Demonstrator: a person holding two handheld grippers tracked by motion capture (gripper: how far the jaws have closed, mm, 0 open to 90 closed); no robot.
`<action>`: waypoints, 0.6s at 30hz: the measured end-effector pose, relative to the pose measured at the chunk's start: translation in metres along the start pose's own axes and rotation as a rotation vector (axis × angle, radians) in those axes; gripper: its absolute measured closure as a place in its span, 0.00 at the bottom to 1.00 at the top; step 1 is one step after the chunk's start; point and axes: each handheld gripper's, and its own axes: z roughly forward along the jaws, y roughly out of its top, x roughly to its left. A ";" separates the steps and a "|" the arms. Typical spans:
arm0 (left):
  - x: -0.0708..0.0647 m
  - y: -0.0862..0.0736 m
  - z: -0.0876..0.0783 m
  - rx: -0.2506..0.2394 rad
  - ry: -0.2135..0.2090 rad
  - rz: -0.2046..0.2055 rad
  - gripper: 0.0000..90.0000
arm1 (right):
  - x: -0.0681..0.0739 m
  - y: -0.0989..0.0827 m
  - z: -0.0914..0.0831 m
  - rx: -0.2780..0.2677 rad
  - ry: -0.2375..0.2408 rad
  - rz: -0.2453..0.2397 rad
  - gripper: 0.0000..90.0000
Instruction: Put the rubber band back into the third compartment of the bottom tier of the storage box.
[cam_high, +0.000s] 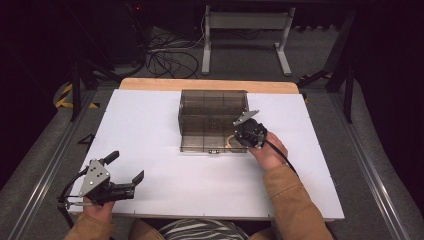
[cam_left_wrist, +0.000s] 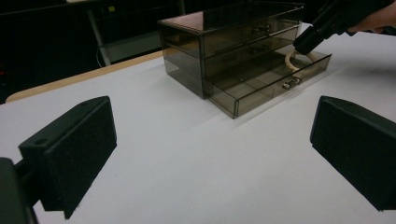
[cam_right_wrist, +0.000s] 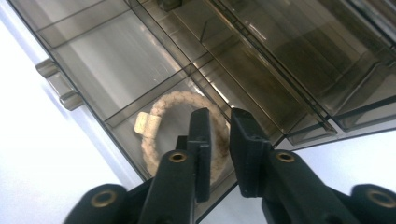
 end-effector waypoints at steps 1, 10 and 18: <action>0.000 0.000 0.000 0.000 0.000 -0.001 0.01 | 0.000 0.000 0.000 -0.002 0.003 0.001 0.85; 0.000 0.000 0.000 -0.002 0.001 0.000 0.01 | 0.000 0.002 -0.005 -0.039 0.022 0.006 0.67; 0.000 0.000 0.000 -0.003 0.001 0.001 0.01 | 0.000 0.005 -0.021 -0.131 0.078 0.050 0.44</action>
